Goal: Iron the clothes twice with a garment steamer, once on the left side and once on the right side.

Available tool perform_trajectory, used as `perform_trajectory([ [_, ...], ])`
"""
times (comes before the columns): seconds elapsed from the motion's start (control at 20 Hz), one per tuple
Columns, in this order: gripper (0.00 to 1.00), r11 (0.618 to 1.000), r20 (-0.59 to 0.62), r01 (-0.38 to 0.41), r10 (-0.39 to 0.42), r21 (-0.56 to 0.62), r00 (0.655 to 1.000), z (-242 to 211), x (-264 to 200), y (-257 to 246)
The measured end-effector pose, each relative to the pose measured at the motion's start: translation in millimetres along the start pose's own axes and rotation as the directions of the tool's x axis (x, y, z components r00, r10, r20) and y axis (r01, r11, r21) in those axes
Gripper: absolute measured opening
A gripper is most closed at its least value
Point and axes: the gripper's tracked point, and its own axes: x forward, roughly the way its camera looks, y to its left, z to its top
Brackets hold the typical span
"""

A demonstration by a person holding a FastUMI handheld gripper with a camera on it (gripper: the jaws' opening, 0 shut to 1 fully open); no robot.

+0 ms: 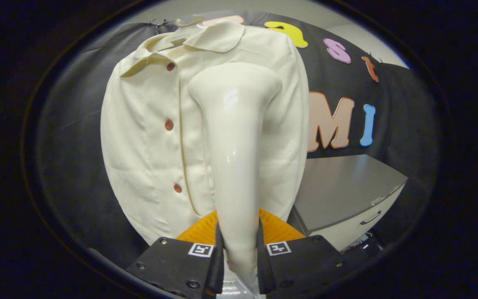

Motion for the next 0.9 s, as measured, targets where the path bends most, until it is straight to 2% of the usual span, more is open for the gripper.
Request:
perform_trajectory([
  [0.5,0.32,1.000,-0.160,0.001,0.001,0.009,0.987,-89.0,12.1,-10.5],
  [0.9,0.33,1.000,-0.280,0.005,-0.006,-0.004,0.960,-157.6,4.4,-12.2],
])
